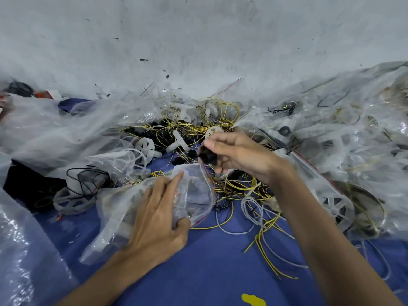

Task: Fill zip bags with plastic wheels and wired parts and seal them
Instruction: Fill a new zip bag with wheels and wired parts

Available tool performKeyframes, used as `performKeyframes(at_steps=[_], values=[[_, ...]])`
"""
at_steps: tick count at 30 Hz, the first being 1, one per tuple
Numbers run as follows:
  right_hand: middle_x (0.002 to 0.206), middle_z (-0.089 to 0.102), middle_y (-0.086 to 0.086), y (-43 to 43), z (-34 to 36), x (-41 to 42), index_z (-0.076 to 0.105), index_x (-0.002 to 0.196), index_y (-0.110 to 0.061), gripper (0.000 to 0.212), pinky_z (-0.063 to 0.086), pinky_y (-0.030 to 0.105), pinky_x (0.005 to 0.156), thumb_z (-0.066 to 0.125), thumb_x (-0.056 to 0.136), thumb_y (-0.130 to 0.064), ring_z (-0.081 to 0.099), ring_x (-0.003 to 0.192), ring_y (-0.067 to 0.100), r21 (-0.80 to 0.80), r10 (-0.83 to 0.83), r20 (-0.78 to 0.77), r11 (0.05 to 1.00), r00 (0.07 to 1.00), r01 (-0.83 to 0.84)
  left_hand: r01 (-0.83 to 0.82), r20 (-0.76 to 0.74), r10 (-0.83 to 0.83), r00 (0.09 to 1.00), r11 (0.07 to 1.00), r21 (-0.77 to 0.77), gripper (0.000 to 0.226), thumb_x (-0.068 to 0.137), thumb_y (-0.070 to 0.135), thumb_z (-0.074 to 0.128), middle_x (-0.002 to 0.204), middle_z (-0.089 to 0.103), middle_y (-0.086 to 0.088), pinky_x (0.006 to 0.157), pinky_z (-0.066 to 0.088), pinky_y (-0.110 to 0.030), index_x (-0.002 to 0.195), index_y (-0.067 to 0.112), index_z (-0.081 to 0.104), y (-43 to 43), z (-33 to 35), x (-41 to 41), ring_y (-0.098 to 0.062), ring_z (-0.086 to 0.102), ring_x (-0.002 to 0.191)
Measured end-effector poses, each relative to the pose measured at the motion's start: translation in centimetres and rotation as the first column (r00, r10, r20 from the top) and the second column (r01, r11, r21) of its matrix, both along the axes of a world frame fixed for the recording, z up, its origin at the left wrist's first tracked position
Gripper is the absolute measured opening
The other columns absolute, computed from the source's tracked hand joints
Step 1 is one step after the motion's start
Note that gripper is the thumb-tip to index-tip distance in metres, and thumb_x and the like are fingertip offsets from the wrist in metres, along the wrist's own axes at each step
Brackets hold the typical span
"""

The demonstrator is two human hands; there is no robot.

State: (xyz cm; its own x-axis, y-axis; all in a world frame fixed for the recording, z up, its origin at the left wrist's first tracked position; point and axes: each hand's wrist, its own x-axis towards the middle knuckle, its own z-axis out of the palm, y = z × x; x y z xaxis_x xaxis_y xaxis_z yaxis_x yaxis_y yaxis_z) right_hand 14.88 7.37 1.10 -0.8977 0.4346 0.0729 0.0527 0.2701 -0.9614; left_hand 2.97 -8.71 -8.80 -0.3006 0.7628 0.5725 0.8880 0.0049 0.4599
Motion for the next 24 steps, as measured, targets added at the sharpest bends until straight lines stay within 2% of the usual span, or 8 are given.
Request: performKeyframes(at_steps=[3, 7, 9, 12, 15, 17, 21, 24], values=[[0.087, 0.071, 0.003, -1.0, -0.3, -0.5, 0.062, 0.096, -0.014, 0.014, 0.054, 0.021, 0.063, 0.057, 0.087, -0.023, 0.063, 0.066, 0.013, -0.042, 0.142, 0.048, 0.989, 0.989, -0.14, 0.028, 0.112, -0.032, 0.993, 0.999, 0.035, 0.084, 0.061, 0.021, 0.051, 0.113, 0.037, 0.004, 0.088, 0.044, -0.048, 0.143, 0.018, 0.034, -0.1, 0.0, -0.1, -0.021, 0.045, 0.102], [0.101, 0.064, 0.008, -1.7, -0.4, -0.8, 0.058, 0.107, -0.011, 0.022, 0.054, 0.022, 0.071, 0.06, 0.087, -0.003, 0.067, 0.074, 0.016, 0.019, 0.246, 0.154, 0.968, 0.957, -0.251, 0.044, 0.165, -0.057, 0.985, 0.995, 0.085, 0.092, 0.058, 0.017, 0.054, 0.11, 0.032, 0.011, 0.092, 0.041, -0.053, 0.146, 0.019, 0.027, -0.1, -0.2, -0.3, -0.016, 0.043, 0.103], [0.104, 0.062, 0.007, -1.8, -0.4, -0.8, 0.058, 0.111, -0.01, 0.028, 0.053, 0.021, 0.073, 0.061, 0.086, 0.0, 0.068, 0.076, 0.016, 0.063, 0.246, 0.201, 0.963, 0.948, -0.263, 0.068, 0.181, -0.089, 0.979, 0.99, 0.121, 0.091, 0.059, 0.02, 0.053, 0.108, 0.033, 0.011, 0.09, 0.042, -0.046, 0.145, 0.021, 0.026, -0.1, -0.2, -0.3, -0.011, 0.043, 0.101], [0.104, 0.063, 0.004, -1.7, -0.3, -0.7, 0.056, 0.114, -0.009, 0.027, 0.052, 0.021, 0.07, 0.058, 0.088, -0.001, 0.068, 0.079, 0.021, 0.079, 0.213, 0.236, 0.968, 0.948, -0.237, 0.098, 0.208, -0.141, 0.968, 0.974, 0.205, 0.082, 0.061, 0.031, 0.045, 0.104, 0.037, 0.012, 0.073, 0.041, -0.026, 0.141, 0.025, 0.027, 0.0, 0.0, -0.2, -0.005, 0.043, 0.09], [0.1, 0.065, -0.001, -1.4, -0.3, -0.5, 0.052, 0.12, -0.009, 0.027, 0.054, 0.024, 0.071, 0.052, 0.093, -0.006, 0.068, 0.077, 0.02, 0.066, 0.182, 0.259, 0.976, 0.948, -0.206, 0.099, 0.245, -0.176, 0.953, 0.949, 0.299, 0.079, 0.062, 0.028, 0.044, 0.099, 0.04, 0.006, 0.084, 0.042, -0.036, 0.14, 0.025, 0.029, 0.1, -0.1, -0.3, -0.014, 0.044, 0.09], [0.095, 0.067, 0.0, -1.2, -0.2, -0.4, 0.053, 0.12, -0.009, 0.026, 0.053, 0.024, 0.073, 0.048, 0.095, -0.009, 0.067, 0.075, 0.014, 0.058, 0.186, 0.255, 0.977, 0.949, -0.207, 0.094, 0.262, -0.194, 0.945, 0.931, 0.352, 0.08, 0.061, 0.025, 0.043, 0.098, 0.04, 0.013, 0.086, 0.04, -0.035, 0.14, 0.026, 0.029, 0.1, -0.1, -0.5, -0.014, 0.044, 0.088], [0.076, 0.066, -0.014, -1.2, 0.1, -0.1, 0.059, 0.117, -0.015, 0.023, 0.044, 0.013, 0.058, 0.05, 0.095, -0.015, 0.06, 0.064, 0.003, 0.159, 0.116, 0.278, 0.973, 0.954, -0.165, 0.086, 0.294, -0.243, 0.925, 0.884, 0.46, 0.079, 0.065, 0.016, 0.042, 0.101, 0.039, 0.013, 0.077, 0.045, -0.032, 0.143, 0.021, 0.028, 0.2, -0.1, -0.8, -0.027, 0.047, 0.077], [0.071, 0.066, -0.016, -1.6, 0.2, -0.3, 0.063, 0.117, -0.019, 0.026, 0.038, 0.01, 0.053, 0.052, 0.094, -0.024, 0.058, 0.059, -0.002, 0.304, 0.086, 0.359, 0.93, 0.929, -0.204, 0.086, 0.301, -0.268, 0.915, 0.861, 0.502, 0.078, 0.068, 0.015, 0.039, 0.109, 0.037, 0.019, 0.07, 0.048, -0.023, 0.143, 0.03, 0.026, 0.1, -0.1, -0.5, -0.014, 0.05, 0.081]])
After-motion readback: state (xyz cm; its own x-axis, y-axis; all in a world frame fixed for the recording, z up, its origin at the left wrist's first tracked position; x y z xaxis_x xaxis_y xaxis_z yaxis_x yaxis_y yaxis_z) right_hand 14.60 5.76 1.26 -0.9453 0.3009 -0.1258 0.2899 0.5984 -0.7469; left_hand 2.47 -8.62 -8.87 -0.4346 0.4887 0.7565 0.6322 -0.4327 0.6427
